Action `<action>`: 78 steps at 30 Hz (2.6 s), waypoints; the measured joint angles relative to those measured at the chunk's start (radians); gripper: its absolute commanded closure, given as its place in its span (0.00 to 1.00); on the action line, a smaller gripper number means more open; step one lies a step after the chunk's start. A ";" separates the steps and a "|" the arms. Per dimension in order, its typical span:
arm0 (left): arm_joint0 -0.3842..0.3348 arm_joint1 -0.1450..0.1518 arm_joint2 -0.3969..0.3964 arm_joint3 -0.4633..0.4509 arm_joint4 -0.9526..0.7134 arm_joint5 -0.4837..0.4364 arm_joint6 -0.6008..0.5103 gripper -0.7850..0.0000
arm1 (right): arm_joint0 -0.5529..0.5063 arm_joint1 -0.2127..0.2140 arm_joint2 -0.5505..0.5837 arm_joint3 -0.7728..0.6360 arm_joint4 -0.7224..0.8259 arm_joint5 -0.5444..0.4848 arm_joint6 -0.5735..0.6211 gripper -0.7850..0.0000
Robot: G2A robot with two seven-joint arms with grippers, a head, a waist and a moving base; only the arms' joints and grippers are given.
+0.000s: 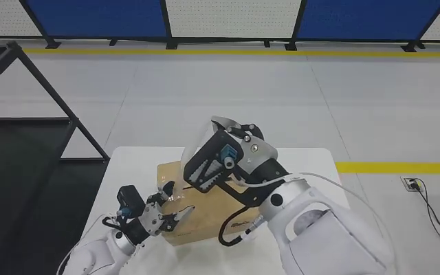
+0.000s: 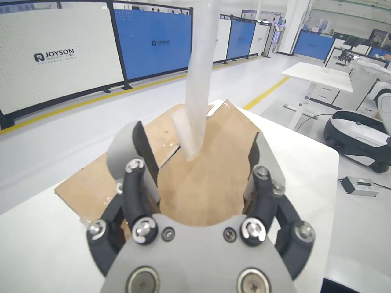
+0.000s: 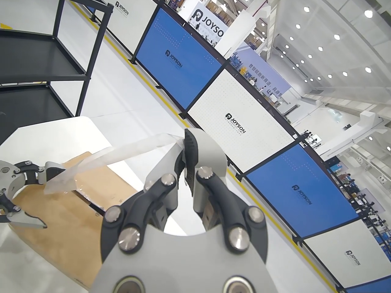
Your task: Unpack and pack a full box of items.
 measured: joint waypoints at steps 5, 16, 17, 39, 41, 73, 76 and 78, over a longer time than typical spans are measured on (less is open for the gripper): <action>-0.026 -0.004 0.024 0.029 0.022 0.007 0.022 0.77 | -0.005 -0.002 0.005 -0.004 0.009 -0.005 -0.005 1.00; -0.022 -0.001 0.026 0.048 -0.004 -0.027 0.003 1.00 | -0.006 -0.007 0.018 0.001 -0.007 -0.001 -0.001 1.00; -0.017 -0.001 0.020 0.047 -0.015 -0.033 0.000 1.00 | -0.007 -0.008 0.021 0.004 -0.010 0.001 0.002 1.00; -0.014 0.000 0.014 0.044 -0.006 -0.009 0.012 0.07 | 0.001 -0.019 0.039 0.016 0.029 0.001 0.004 1.00; -0.018 0.000 0.015 0.046 -0.007 -0.008 0.016 0.09 | 0.000 -0.020 0.039 0.016 0.033 0.000 0.004 1.00; -0.057 -0.008 0.054 0.048 0.073 0.009 0.130 0.68 | -0.023 -0.026 0.055 0.016 0.048 -0.016 -0.010 1.00; -0.057 -0.008 0.051 0.055 0.080 0.011 0.139 0.67 | -0.025 -0.026 0.060 0.016 0.048 -0.017 -0.009 1.00; -0.058 -0.008 0.048 0.063 0.083 0.014 0.143 0.63 | -0.027 -0.026 0.063 0.014 0.049 -0.018 -0.009 1.00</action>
